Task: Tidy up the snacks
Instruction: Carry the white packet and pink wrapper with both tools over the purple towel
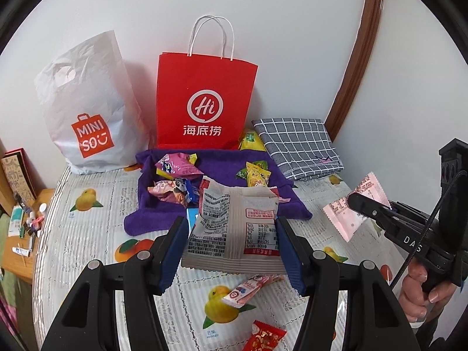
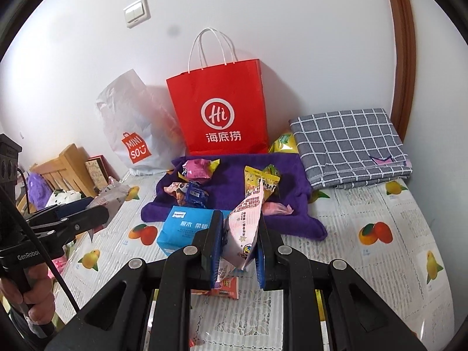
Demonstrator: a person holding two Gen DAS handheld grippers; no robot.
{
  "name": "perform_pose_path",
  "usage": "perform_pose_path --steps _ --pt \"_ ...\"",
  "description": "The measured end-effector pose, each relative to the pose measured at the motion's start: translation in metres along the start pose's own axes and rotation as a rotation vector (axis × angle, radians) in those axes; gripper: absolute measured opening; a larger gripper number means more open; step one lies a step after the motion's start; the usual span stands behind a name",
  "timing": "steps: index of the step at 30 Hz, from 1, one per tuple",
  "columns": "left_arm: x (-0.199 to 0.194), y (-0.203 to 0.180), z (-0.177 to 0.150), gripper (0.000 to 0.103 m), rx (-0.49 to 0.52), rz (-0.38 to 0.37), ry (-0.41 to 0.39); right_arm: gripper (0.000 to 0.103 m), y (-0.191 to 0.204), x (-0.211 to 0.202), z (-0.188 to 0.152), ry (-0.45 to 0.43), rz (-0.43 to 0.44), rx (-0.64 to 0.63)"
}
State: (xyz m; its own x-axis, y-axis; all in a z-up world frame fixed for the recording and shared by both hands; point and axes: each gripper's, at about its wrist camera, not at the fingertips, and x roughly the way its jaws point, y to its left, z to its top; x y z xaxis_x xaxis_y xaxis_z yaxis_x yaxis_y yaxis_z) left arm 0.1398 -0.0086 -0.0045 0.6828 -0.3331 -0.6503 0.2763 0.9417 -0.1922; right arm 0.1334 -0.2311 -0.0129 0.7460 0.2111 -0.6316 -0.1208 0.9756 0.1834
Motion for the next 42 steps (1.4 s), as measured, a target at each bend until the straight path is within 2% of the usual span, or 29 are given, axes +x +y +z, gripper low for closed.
perform_pose_path --steps 7,8,9,11,12,13,15,16,17,21,22,24,25,26,37,42 --pt "0.001 0.001 0.007 0.058 0.000 -0.006 -0.008 0.020 0.006 0.004 0.010 0.014 0.010 -0.029" --pt "0.001 0.001 0.008 0.047 0.001 -0.006 -0.010 0.020 0.007 0.005 0.012 0.014 0.011 -0.030" --pt "0.001 0.001 0.010 0.043 -0.002 -0.006 -0.004 0.020 0.008 0.005 0.014 0.015 0.012 -0.031" --pt "0.001 0.004 0.013 0.042 -0.012 -0.014 -0.002 0.020 0.009 0.006 0.018 0.016 0.016 -0.028" --pt "0.002 0.004 0.014 0.039 -0.010 -0.015 -0.001 0.020 0.009 0.006 0.020 0.013 0.017 -0.029" --pt "0.004 0.003 0.014 0.031 0.002 -0.012 -0.003 0.020 0.011 0.007 0.021 0.010 0.014 -0.034" --pt "0.008 0.004 0.013 0.022 0.001 -0.012 -0.001 0.020 0.013 0.009 0.021 0.009 0.011 -0.046" --pt "0.013 0.005 0.012 0.009 0.000 -0.029 0.021 0.020 0.014 0.010 0.020 0.009 0.013 -0.050" --pt "0.017 0.007 0.010 0.009 -0.003 -0.045 0.040 0.020 0.015 0.011 0.018 0.014 0.015 -0.053" --pt "0.026 0.018 -0.003 0.009 -0.012 0.012 0.060 0.020 0.018 0.013 0.010 0.024 0.013 -0.063" --pt "0.028 0.022 -0.007 0.013 -0.025 0.015 0.073 0.020 0.017 0.014 0.009 0.026 0.011 -0.061" --pt "0.032 0.028 -0.016 0.029 -0.035 0.013 0.089 0.020 0.015 0.015 0.006 0.032 0.011 -0.055" --pt "0.034 0.030 -0.021 0.046 -0.037 0.020 0.092 0.020 0.014 0.016 0.003 0.036 0.007 -0.047" --pt "0.037 0.032 -0.028 0.056 -0.033 0.024 0.094 0.020 0.012 0.017 0.001 0.041 0.005 -0.041" --pt "0.093 0.036 -0.091 0.058 0.014 0.020 0.277 0.020 -0.013 0.028 -0.034 0.114 -0.035 0.031" --pt "0.109 0.030 -0.107 0.059 0.069 0.028 0.307 0.020 -0.023 0.034 -0.044 0.141 -0.044 0.061"
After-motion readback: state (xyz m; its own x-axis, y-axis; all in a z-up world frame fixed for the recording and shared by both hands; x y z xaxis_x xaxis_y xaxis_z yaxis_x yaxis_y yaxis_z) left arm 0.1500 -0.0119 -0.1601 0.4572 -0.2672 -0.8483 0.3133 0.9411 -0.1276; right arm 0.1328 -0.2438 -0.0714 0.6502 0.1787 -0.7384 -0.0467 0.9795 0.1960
